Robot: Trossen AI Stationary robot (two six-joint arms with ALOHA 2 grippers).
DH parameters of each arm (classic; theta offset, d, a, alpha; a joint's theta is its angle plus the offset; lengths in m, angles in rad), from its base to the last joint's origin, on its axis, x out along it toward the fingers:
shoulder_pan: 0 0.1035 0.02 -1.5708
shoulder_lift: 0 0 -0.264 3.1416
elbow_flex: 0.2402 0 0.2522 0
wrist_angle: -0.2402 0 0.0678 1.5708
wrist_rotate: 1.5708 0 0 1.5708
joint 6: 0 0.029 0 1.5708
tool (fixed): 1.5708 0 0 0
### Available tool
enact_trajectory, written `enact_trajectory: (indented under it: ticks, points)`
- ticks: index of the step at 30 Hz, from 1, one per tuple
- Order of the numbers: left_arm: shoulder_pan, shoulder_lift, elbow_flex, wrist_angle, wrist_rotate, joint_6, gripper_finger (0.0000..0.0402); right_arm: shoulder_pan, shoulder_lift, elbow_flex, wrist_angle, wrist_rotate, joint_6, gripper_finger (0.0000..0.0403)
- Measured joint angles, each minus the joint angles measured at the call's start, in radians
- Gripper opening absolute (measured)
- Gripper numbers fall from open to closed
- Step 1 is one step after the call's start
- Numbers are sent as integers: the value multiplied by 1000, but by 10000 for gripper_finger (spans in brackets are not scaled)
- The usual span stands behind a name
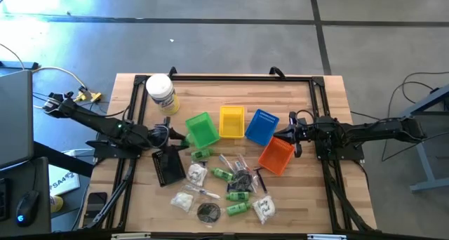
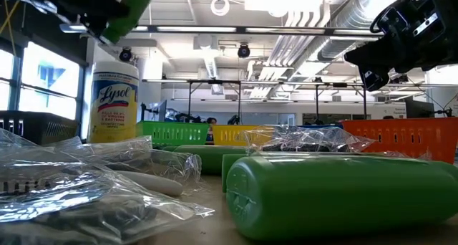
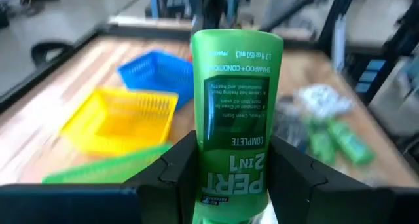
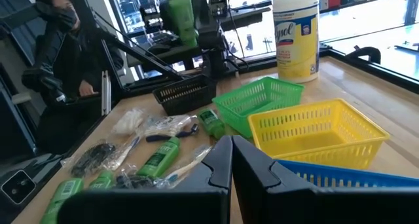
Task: Pick & Place Travel size toiletries
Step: Put the shampoo bottle into the yellow bin
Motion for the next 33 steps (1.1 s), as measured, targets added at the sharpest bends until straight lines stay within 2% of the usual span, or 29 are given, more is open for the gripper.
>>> enact_trajectory:
  ticks: [3, 6, 9, 13, 17, 24, 28, 33]
  points:
    - [19, 3, 21, 28, -48, -7, 136, 0, 0, 0, -1, 0, 0, 2]
    - [88, 26, 113, -10, -66, -43, 136, 0, 0, 0, -1, 0, 0, 2]
    - [174, 81, 264, -105, -28, 20, 136, 0, 0, 0, -1, 0, 2, 2]
    - [307, 219, 527, -331, -8, 152, 136, 0, 0, 0, -1, 0, 2, 2]
    - [429, 407, 816, -554, 7, 350, 136, 0, 0, 0, -3, -1, 2, 2]
    - [546, 747, 1230, -744, 27, 727, 136, 0, 0, 0, -50, -5, 3, 2]
    - [558, 900, 1364, -773, 70, 1016, 136, 0, 0, 0, -58, -37, 3, 2]
    - [553, 1029, 1396, -774, 198, 1298, 136, 0, 0, 0, -65, -58, 44, 2]
